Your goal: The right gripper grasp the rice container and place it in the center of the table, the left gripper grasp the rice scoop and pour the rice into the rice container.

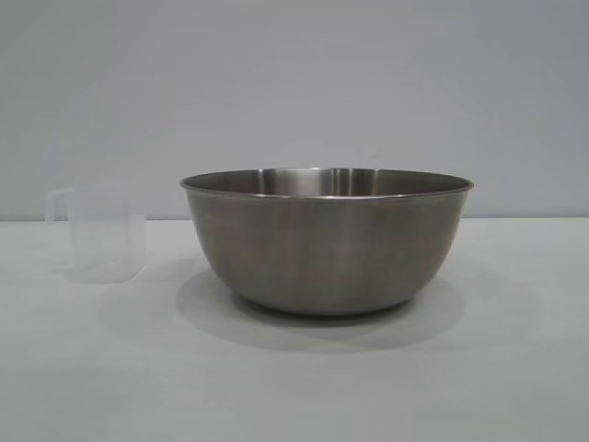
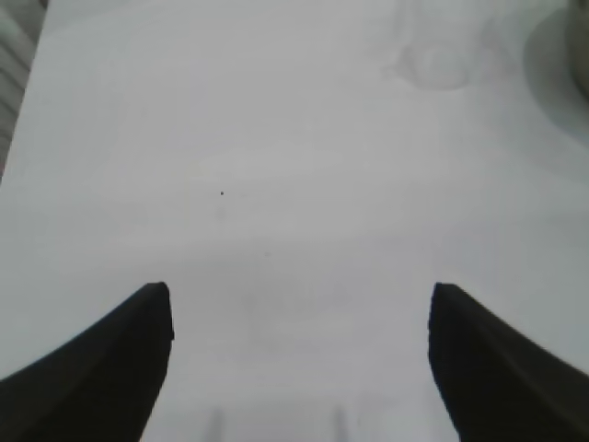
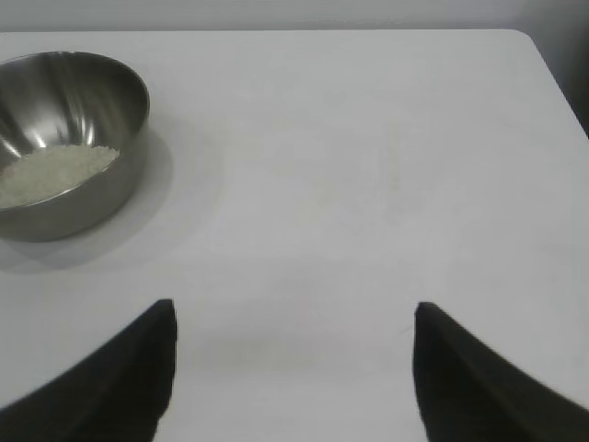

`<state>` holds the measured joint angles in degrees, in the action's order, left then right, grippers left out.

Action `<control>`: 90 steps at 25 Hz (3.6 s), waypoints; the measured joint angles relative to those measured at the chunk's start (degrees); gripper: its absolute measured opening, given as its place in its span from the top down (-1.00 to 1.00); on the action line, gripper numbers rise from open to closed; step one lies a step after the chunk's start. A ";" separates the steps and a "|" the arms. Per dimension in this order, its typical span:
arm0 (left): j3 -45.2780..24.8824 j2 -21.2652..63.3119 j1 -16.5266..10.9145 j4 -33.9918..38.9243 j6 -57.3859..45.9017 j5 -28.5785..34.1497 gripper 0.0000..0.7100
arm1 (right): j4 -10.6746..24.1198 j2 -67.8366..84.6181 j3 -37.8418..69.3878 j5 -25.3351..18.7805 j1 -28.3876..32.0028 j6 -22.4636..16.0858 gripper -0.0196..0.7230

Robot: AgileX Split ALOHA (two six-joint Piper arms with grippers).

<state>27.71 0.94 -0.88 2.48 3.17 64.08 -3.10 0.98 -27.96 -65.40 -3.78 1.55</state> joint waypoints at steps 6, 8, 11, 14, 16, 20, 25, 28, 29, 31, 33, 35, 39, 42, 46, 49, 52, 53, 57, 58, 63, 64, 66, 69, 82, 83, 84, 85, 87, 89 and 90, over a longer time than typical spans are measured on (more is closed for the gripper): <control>0.00 0.04 -0.11 0.00 0.00 0.00 -0.43 | 0.00 0.00 0.00 0.00 0.00 0.00 -0.28; 0.00 0.04 -0.11 0.00 0.00 0.00 -0.43 | 0.00 0.00 0.00 0.00 0.00 0.00 -0.28; 0.00 0.04 -0.11 0.00 0.00 0.00 -0.43 | 0.00 0.00 0.00 0.00 0.00 0.00 -0.28; 0.00 0.04 -0.33 0.00 0.00 0.00 -0.43 | 0.00 0.00 0.00 0.00 0.00 0.00 -0.28; 0.00 0.04 -1.26 0.00 0.00 0.00 -0.43 | 0.00 0.00 0.00 0.00 0.00 0.00 -0.28; 0.00 0.04 -2.18 0.00 0.00 0.00 -0.43 | 0.00 0.00 0.00 0.00 0.00 0.00 -0.28; 0.00 0.04 -2.18 0.00 0.00 0.00 -0.43 | 0.00 0.00 0.00 0.00 0.00 0.00 -0.28; 0.00 0.04 -2.18 0.00 0.00 0.00 -0.43 | 0.00 0.00 0.00 0.00 0.00 0.00 -0.28; 0.00 0.04 -2.18 0.00 0.00 0.00 -0.43 | 0.00 0.00 0.00 0.00 0.00 0.00 -0.28; 0.00 0.04 -2.18 0.00 0.00 0.00 -0.43 | 0.00 0.00 0.00 0.00 0.00 0.00 -0.28; 0.00 0.04 -2.18 0.00 0.00 0.00 -0.43 | 0.00 0.00 0.00 0.00 0.00 0.00 -0.28; 0.00 0.04 -2.18 0.00 0.00 0.00 -0.43 | 0.00 0.00 0.00 0.00 0.00 0.00 -0.28; 0.00 0.04 -2.18 0.00 0.00 0.00 -0.43 | 0.00 0.00 0.00 0.00 0.00 0.00 -0.28; 0.00 0.04 -2.18 0.00 0.00 0.00 -0.43 | 0.00 0.00 0.00 0.00 0.00 0.00 -0.28; 0.00 0.04 -2.18 0.00 0.00 0.00 -0.43 | 0.00 0.00 0.00 0.00 0.00 0.00 -0.28; 0.00 0.04 -2.18 0.00 0.00 0.00 -0.43 | 0.00 0.00 0.00 0.00 0.00 0.00 -0.28; 0.00 0.04 -2.18 0.00 0.00 0.00 -0.43 | 0.00 0.00 0.00 0.00 0.00 0.00 -0.28; 0.00 0.04 -2.18 0.00 0.00 0.00 -0.43 | 0.00 0.00 0.00 0.00 0.00 0.00 -0.28; 0.00 0.04 -2.18 0.00 0.00 0.00 -0.43 | 0.00 0.00 0.00 0.00 0.00 0.00 -0.28; 0.00 0.04 -2.18 0.00 0.00 0.00 -0.43 | 0.00 0.00 0.00 0.00 0.00 0.00 -0.28; 0.00 0.04 -2.18 0.00 0.00 0.00 -0.43 | 0.00 0.00 0.00 0.00 0.00 0.00 -0.28; 0.00 0.04 -2.18 0.00 0.00 0.00 -0.43 | 0.00 0.00 0.00 0.00 0.00 0.00 -0.28; 0.00 0.04 -2.18 0.00 0.00 0.00 -0.43 | 0.00 0.00 0.00 0.00 0.00 0.00 -0.28; 0.00 0.04 -2.18 0.00 0.00 0.00 -0.43 | 0.00 0.00 0.00 0.00 0.00 0.00 -0.28; 0.00 0.04 -2.18 0.00 0.00 0.00 -0.43 | 0.00 0.00 0.00 0.00 0.00 0.00 -0.28; 0.00 0.04 -2.18 0.00 0.00 0.00 -0.43 | 0.00 0.00 0.00 0.00 0.00 0.00 -0.28; 0.00 0.04 -2.18 0.00 0.00 0.00 -0.43 | 0.00 0.00 0.00 0.00 0.00 0.00 -0.28; 0.00 0.04 -2.18 0.00 0.00 0.00 -0.43 | 0.00 0.00 0.00 0.00 0.00 0.00 -0.28; 0.00 0.04 -2.18 0.00 0.00 0.00 -0.43 | 0.00 0.00 0.00 0.00 0.00 0.00 -0.28; 0.00 0.04 -2.18 0.00 0.00 0.00 -0.43 | 0.00 0.00 0.00 0.00 0.00 0.00 -0.28; 0.00 0.04 -2.18 0.00 0.00 0.00 -0.43 | 0.00 0.00 0.00 0.00 0.00 0.00 -0.28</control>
<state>27.71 0.98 -3.06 2.48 3.17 64.08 -3.10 0.98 -27.96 -65.40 -3.78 1.55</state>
